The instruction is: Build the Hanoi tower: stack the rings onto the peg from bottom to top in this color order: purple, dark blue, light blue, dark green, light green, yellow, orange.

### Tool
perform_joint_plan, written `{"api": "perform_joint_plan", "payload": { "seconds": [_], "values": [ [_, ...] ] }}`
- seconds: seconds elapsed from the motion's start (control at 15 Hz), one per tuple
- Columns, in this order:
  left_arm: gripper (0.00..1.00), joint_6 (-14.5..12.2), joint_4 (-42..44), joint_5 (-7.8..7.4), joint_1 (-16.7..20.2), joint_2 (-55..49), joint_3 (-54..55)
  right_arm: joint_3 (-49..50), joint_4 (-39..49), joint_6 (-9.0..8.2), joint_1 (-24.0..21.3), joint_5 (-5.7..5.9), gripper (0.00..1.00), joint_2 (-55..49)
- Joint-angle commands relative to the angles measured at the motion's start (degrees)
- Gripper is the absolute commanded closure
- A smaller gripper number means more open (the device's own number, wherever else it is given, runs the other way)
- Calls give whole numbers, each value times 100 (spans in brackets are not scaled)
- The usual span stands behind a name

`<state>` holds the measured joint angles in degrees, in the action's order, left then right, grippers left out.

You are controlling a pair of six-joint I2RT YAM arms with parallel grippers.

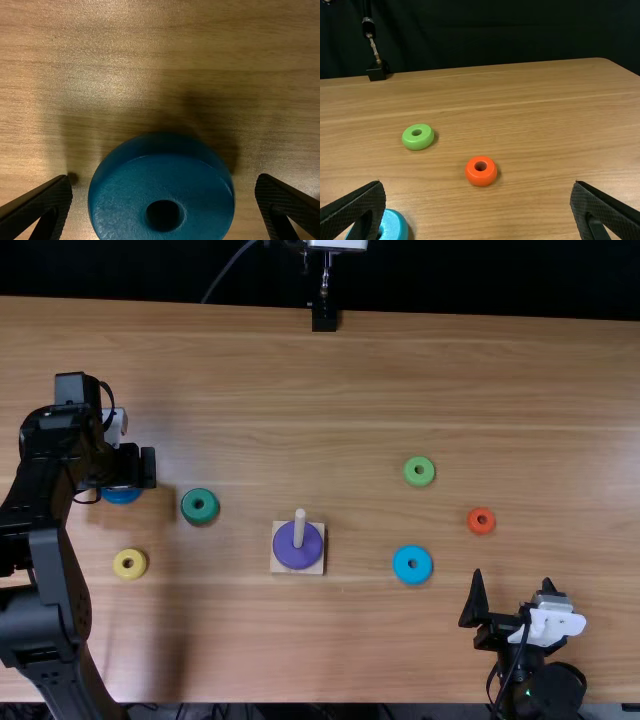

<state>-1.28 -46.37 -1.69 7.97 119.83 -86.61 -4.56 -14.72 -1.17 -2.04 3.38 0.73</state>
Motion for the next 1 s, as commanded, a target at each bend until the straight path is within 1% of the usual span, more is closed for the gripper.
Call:
{"api": "perform_joint_plan", "payload": {
  "seconds": [0.0,0.13,0.27,0.33,0.4,0.53,0.73,0.93],
  "values": [
    [0,-41,-14,-20,29,93,4,368,-422,22,-59,53,0,-73],
    [0,-41,-151,1,38,93,12,368,-422,22,-59,53,0,-73],
    [0,-41,-668,-10,73,93,12,368,-422,22,-59,53,0,-73],
    [0,-51,-900,11,73,93,4,368,-422,22,-59,53,0,-73],
    [0,-41,-942,-10,73,93,4,368,-422,22,-59,53,0,-73],
    [0,-51,-869,-31,65,93,-5,368,-422,22,-59,53,0,-73],
    [0,-41,-510,-31,56,93,-58,368,-422,22,-51,53,0,-73],
    [0,-41,-510,-31,65,102,-67,368,-422,22,-59,53,0,-73]
  ]
}}
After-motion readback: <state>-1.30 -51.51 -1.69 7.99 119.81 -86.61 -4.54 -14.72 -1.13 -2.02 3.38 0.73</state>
